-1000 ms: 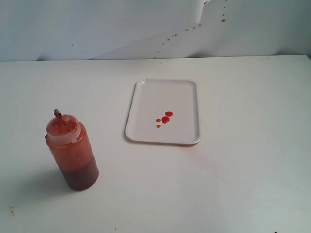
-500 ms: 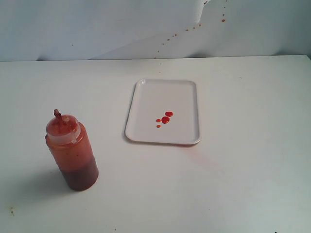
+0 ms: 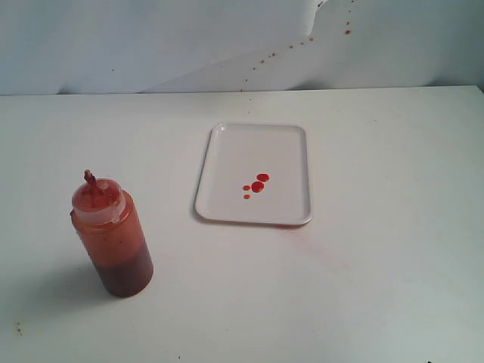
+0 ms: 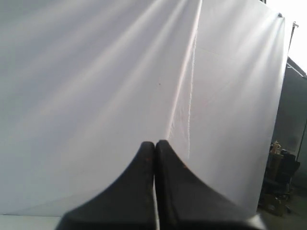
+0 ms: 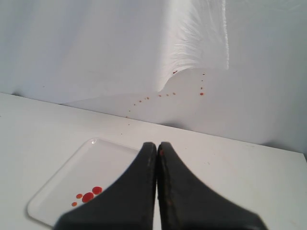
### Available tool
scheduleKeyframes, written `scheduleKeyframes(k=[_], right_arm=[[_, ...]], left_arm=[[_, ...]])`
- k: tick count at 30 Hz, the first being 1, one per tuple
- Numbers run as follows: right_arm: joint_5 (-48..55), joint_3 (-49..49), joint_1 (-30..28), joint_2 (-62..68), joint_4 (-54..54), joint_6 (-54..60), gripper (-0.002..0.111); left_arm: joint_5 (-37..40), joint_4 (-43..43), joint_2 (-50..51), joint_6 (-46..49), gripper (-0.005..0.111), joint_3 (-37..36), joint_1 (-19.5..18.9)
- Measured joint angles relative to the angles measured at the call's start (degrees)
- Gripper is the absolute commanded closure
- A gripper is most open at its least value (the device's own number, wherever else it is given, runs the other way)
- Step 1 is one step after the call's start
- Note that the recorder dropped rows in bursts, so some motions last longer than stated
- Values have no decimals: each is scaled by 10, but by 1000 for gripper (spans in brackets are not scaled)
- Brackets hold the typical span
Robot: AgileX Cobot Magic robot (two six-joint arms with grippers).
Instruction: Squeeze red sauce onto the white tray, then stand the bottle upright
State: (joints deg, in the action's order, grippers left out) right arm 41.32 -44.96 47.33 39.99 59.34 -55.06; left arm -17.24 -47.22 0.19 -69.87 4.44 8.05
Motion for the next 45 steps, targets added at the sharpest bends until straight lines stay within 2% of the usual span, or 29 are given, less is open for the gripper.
scheduleKeyframes(k=[12,17,20,23,28,33,39,45], right_arm=[[0,0,0,2,-1,0,108],[0,0,0,2,-1,0,108],[0,0,0,2,-1,0,108],[0,0,0,2,-1,0,108],[0,0,0,2,-1,0,108],[0,0,0,2,-1,0,108],[0,0,0,2,-1,0,108],[0,0,0,2,-1,0,108]], left_arm=[[-22,-13,0,0,106,0,0],[-22,-11,0,29,106,0,0],[-22,39,0,96,106,-2,0],[-16,144,0,198,106,-17,0],[80,312,0,350,106,-26,0],[182,402,0,487,106,-28,0],[269,434,0,579,106,-28,0],[313,436,0,635,106,-28,0]])
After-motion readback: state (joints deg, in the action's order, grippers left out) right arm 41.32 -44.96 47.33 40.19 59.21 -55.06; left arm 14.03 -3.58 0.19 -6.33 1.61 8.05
